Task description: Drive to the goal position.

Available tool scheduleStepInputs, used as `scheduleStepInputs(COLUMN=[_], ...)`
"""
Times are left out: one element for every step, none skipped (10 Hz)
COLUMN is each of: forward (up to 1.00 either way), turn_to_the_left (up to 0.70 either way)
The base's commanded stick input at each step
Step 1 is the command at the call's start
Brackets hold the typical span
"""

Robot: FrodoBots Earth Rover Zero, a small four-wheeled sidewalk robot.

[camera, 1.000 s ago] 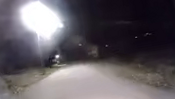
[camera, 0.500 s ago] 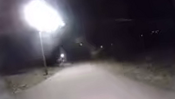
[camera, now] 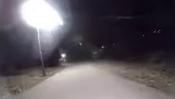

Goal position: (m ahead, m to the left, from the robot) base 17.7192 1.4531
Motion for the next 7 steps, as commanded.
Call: scheduleStepInputs(forward=[1.0,1.0,1.0,1.0,1.0,1.0,1.0], turn_to_the_left=[0.0,0.0,0.0,0.0,0.0,0.04,0.08])
